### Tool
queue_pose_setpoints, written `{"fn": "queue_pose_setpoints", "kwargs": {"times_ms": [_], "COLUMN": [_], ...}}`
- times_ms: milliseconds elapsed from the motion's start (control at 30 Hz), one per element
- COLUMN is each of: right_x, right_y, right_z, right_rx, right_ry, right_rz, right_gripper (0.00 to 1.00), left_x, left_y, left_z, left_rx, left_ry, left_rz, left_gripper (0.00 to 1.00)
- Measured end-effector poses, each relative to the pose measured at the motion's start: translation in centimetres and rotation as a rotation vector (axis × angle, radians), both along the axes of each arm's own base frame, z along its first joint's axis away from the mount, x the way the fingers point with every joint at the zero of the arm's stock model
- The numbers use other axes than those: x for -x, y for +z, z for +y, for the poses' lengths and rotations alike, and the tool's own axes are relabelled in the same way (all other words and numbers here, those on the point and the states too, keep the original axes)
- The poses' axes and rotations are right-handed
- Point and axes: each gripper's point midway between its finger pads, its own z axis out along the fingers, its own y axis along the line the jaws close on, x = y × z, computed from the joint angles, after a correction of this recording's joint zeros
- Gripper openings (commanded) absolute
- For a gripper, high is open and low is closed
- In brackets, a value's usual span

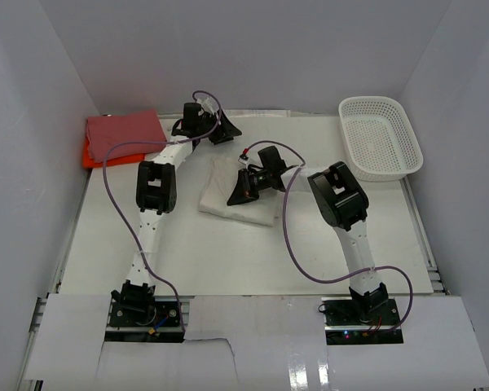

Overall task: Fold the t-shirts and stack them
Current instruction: Fold the long partially folded tshirt into a neat square, then put the neatly folded tshirt into the corner of the board with the left arm

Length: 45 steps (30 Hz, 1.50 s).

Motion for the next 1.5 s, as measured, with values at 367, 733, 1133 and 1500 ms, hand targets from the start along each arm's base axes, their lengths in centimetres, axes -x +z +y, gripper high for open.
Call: {"fn": "queue_pose_setpoints", "kwargs": {"times_ms": [367, 733, 1133, 1500], "right_x": [1.6, 2.5, 6.6, 4.0], "right_y": [0.4, 8.0, 4.7, -0.8], "right_z": [-0.9, -3.1, -8.4, -11.5], "right_rx": [0.021, -0.024, 0.051, 0.091], "right_ry": [0.039, 0.027, -0.047, -0.124], "right_rz": [-0.023, -0.183, -0.06, 0.086], "right_gripper": [0.09, 0.12, 0.11, 0.1], "left_x": [4.3, 18.8, 27.4, 28.5], "left_y": [7.4, 24.9, 7.8, 4.2], "left_z": [4.9, 7.7, 5.8, 0.5], "left_rx": [-0.077, -0.004, 0.044, 0.084], "left_ry": [0.16, 0.149, -0.006, -0.157], "left_rz": [0.118, -0.117, 0.303, 0.315], "left_gripper": [0.65, 0.66, 0.66, 0.66]}}
